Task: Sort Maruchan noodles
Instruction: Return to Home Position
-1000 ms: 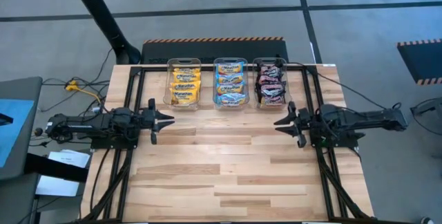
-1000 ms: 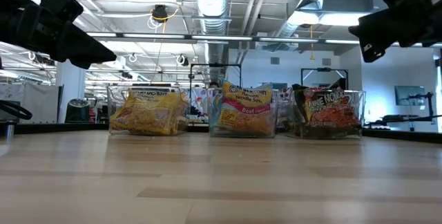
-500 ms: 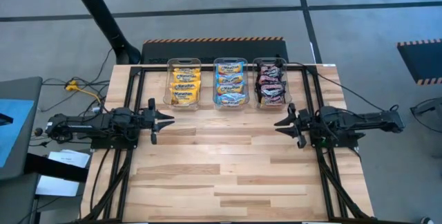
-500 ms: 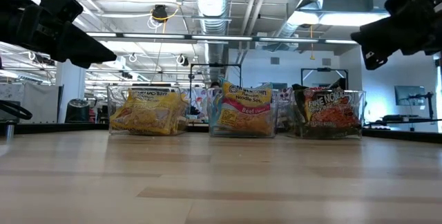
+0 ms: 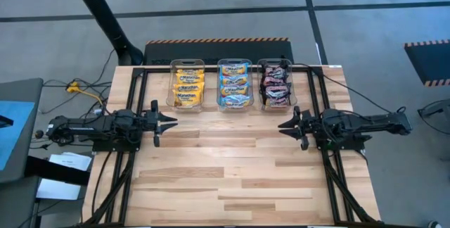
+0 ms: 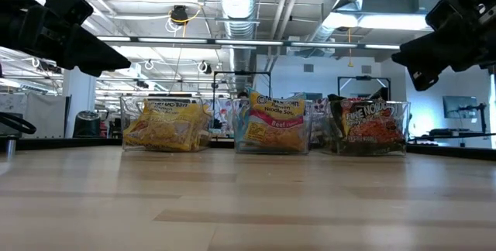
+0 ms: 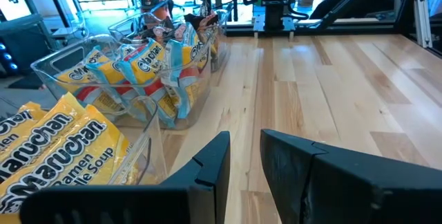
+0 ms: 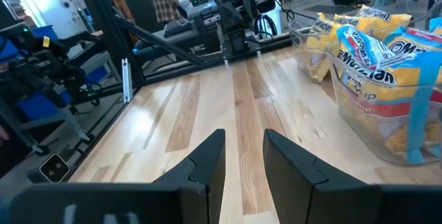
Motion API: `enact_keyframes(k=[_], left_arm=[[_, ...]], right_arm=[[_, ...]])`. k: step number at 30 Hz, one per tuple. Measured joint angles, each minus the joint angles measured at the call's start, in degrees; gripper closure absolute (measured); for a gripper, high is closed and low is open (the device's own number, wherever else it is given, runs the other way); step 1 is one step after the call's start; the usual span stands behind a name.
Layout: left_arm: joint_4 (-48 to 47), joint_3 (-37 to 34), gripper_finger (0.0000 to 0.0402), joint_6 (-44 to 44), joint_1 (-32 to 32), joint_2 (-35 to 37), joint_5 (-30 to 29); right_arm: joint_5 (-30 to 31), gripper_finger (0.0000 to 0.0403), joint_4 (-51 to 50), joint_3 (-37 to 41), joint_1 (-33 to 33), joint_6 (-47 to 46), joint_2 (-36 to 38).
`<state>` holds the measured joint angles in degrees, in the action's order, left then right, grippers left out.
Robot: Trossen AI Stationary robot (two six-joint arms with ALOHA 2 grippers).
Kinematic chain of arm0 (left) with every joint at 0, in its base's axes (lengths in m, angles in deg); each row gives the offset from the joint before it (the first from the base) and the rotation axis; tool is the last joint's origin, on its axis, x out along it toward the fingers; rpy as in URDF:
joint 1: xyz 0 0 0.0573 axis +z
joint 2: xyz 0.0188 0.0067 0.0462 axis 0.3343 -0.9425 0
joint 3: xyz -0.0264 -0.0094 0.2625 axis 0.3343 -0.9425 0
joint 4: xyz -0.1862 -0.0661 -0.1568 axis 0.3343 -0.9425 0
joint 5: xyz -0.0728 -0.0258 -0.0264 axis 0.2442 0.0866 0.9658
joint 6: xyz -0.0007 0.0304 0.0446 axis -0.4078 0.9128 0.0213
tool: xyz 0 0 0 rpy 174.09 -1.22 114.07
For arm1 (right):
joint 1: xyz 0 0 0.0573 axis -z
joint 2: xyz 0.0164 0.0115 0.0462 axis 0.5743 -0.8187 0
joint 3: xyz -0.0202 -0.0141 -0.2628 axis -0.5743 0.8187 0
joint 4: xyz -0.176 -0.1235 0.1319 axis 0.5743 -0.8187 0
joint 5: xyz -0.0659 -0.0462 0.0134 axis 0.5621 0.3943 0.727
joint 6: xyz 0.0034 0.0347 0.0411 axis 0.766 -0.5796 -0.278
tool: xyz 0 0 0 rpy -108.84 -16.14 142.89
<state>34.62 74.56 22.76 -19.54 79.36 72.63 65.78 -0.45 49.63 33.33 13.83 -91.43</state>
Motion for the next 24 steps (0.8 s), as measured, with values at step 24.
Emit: enact_keyframes(k=[24], left_arm=[[0.00,0.00,0.0329,-0.11,-0.01,-0.01,0.04]], right_arm=[[-0.16,0.0280,-0.56,0.07,0.00,-0.11,-0.01]])
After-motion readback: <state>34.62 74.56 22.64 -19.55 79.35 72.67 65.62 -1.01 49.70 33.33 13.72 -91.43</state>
